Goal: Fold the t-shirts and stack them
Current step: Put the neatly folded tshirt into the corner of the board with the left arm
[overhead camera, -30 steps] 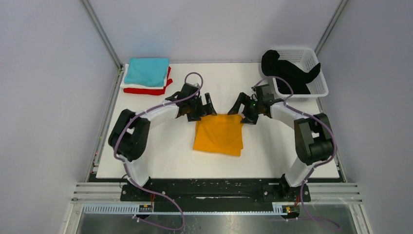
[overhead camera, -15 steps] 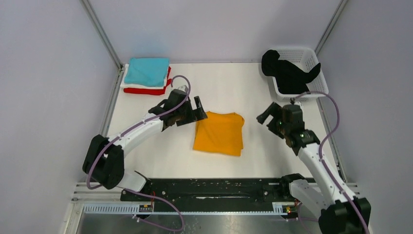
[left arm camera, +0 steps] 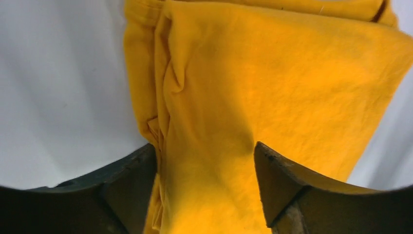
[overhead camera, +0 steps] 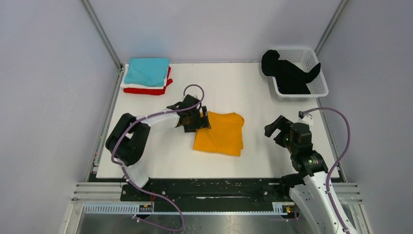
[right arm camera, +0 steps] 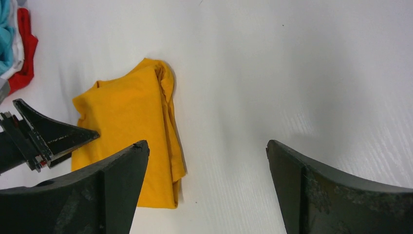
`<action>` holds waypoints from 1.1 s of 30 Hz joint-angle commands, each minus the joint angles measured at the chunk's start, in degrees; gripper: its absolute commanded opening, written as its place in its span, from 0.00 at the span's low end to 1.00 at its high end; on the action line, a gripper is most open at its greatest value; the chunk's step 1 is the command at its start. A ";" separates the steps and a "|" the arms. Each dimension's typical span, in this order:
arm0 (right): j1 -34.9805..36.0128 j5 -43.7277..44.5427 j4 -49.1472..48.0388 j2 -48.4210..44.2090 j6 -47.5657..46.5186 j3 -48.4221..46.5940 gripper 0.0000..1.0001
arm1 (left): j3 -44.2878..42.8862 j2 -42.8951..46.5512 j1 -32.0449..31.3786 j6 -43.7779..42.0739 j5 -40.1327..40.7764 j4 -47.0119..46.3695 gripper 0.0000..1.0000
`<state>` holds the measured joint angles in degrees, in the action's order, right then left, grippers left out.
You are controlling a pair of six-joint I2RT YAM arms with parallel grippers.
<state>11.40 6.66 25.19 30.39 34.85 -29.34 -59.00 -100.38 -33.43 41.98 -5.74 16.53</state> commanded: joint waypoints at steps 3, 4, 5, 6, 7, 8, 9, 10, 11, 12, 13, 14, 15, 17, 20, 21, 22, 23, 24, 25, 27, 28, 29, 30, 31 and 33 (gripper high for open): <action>-0.11 2.67 3.73 0.93 -5.10 -1.02 0.99 | -6.07 -8.92 -5.79 0.54 8.01 7.31 0.49; -0.09 2.80 4.07 0.86 -5.41 -1.24 1.00 | -7.77 -9.84 -6.75 0.44 10.87 9.63 0.40; -0.09 3.00 4.47 0.82 -5.55 -1.36 0.99 | -9.72 -10.93 -7.77 0.33 13.66 12.09 0.29; -0.10 3.27 4.84 0.58 -5.58 -1.54 1.00 | -11.73 -11.82 -8.74 0.31 17.30 14.61 0.17; -0.07 3.35 5.16 0.36 -5.68 -1.54 1.00 | -13.67 -12.47 -9.50 0.19 20.54 18.17 0.05; -0.14 3.37 5.40 0.11 -5.74 -1.59 1.00 | -15.55 -13.04 -10.08 -0.16 23.50 20.17 0.00; -0.08 3.32 5.47 -0.21 -5.71 -1.47 1.00 | -17.13 -13.39 -10.44 -0.65 26.30 21.80 0.00; -0.07 3.23 5.50 -0.51 -5.80 -1.44 0.99 | -18.84 -13.66 -10.47 -1.32 28.49 23.25 0.00; -0.12 3.19 5.54 -0.77 -5.79 -1.37 0.99 | -20.48 -13.70 -10.51 -1.96 30.82 24.33 0.00; -0.14 3.19 5.51 -0.94 -5.73 -1.27 0.98 | -21.93 -13.75 -10.47 -2.84 33.40 25.21 0.00; -0.08 3.19 5.53 -1.09 -5.72 -1.10 0.98 | -24.14 -13.91 -10.44 -4.26 35.95 25.81 0.00; -0.07 3.28 5.46 -1.20 -5.72 -0.93 0.98 | -25.71 -14.18 -10.24 -5.46 39.52 26.35 0.00; -0.10 3.47 5.37 -1.29 -5.74 -0.81 0.98 | -27.71 -14.39 -9.89 -7.08 41.25 26.62 0.00; -0.11 3.83 5.36 -1.13 -5.85 -0.81 0.98 | -31.80 -15.93 -8.76 -10.07 47.00 27.71 0.00; -0.07 4.10 5.28 -0.54 -6.10 -0.98 0.98 | -37.62 -18.43 -5.89 -15.38 52.18 27.69 0.00; -0.12 4.21 5.04 -0.44 -6.20 -0.97 0.98 | -39.50 -19.39 -4.66 -17.32 52.94 27.45 0.00; -0.09 4.43 4.92 -0.30 -6.20 -0.90 0.98 | -41.29 -20.25 -3.41 -19.36 53.17 27.02 0.00; -0.13 4.74 4.79 -0.21 -6.20 -0.75 0.98 | -42.84 -20.85 -2.17 -21.64 53.30 26.02 0.00; -0.07 5.06 4.52 -0.18 -6.26 -0.61 0.99 | -44.01 -21.23 -1.06 -23.86 53.41 24.55 0.00; -0.06 5.40 4.04 -0.18 -6.39 -0.42 0.98 | -44.95 -21.46 0.12 -26.41 53.44 22.95 0.00; -0.06 6.36 3.61 -0.08 -6.82 -0.33 0.98 | -46.16 -21.65 2.12 -31.73 53.84 18.77 0.00; -0.10 6.61 3.56 0.11 -7.08 -0.32 0.98 | -46.79 -21.77 3.14 -34.29 54.47 16.30 0.00; -0.08 6.85 3.43 0.35 -7.34 -0.42 0.98 | -48.19 -22.05 4.38 -36.65 55.27 15.08 0.00; -0.12 6.88 3.32 0.48 -7.68 -0.45 0.98 | -49.50 -22.37 5.30 -38.90 55.64 14.19 0.00; -0.10 6.98 3.11 0.60 -7.80 -0.32 0.98 | -51.10 -22.81 6.27 -40.77 55.94 13.49 0.00; -0.11 7.17 2.83 0.74 -7.77 -0.20 0.98 | -54.63 -23.73 8.22 -44.41 56.78 13.14 0.00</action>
<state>11.40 11.33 30.11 30.68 28.53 -29.34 -105.91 -123.20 -28.01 9.50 45.52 35.92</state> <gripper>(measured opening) 0.985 0.058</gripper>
